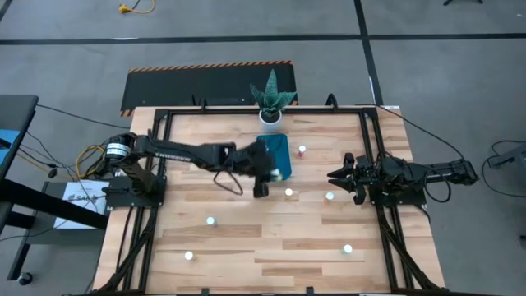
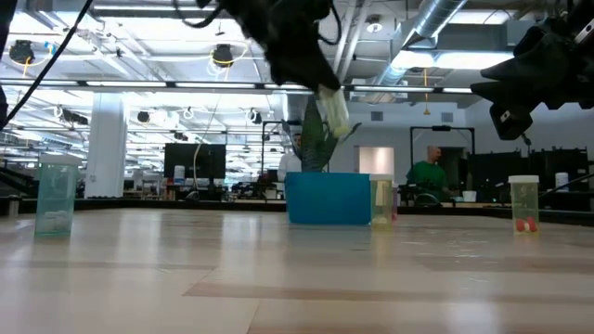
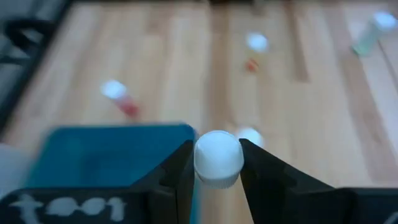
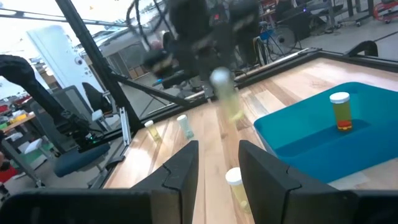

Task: Pick and place pill bottles into a basket
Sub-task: Put the yellow pill bottle into the blue container

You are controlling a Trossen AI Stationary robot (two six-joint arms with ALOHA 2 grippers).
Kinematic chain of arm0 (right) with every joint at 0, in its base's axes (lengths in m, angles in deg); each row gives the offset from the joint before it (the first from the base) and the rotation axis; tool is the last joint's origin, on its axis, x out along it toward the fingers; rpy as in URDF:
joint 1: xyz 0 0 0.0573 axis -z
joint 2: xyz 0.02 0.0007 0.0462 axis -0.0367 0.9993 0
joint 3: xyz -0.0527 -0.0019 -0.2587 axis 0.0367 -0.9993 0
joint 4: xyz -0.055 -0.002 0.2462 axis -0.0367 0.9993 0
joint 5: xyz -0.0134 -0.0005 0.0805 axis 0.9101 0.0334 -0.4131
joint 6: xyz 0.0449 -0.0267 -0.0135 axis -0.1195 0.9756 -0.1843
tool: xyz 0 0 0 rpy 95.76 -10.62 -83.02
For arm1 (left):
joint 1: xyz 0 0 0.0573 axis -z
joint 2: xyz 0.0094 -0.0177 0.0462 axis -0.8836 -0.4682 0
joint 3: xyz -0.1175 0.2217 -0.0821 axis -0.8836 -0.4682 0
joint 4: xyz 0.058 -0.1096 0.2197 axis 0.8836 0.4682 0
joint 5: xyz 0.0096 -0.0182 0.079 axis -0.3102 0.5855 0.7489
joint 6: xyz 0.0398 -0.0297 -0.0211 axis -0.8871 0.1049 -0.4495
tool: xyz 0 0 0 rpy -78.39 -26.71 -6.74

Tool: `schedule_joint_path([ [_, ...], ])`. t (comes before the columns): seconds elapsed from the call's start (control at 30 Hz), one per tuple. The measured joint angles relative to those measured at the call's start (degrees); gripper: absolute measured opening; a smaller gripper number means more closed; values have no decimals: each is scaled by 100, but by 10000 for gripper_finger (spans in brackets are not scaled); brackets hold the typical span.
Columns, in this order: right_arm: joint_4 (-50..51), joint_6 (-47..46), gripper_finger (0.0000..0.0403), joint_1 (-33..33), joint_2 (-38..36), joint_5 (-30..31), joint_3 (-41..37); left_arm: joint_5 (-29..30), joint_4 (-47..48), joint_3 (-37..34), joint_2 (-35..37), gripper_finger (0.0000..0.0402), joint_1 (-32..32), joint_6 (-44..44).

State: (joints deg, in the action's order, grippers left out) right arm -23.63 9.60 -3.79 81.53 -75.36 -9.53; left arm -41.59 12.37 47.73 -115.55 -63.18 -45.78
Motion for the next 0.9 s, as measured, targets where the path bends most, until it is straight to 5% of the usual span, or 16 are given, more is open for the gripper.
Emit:
schedule_joint_path([
  [0.4, 0, 0, 108, -1, 0, 0, 0, -255, 530, 220, -17, 100, -1339, -175],
  [0.9, 0, 0, 108, -2, -1, -1, 0, -502, 497, 276, -873, 100, -1384, -63],
])
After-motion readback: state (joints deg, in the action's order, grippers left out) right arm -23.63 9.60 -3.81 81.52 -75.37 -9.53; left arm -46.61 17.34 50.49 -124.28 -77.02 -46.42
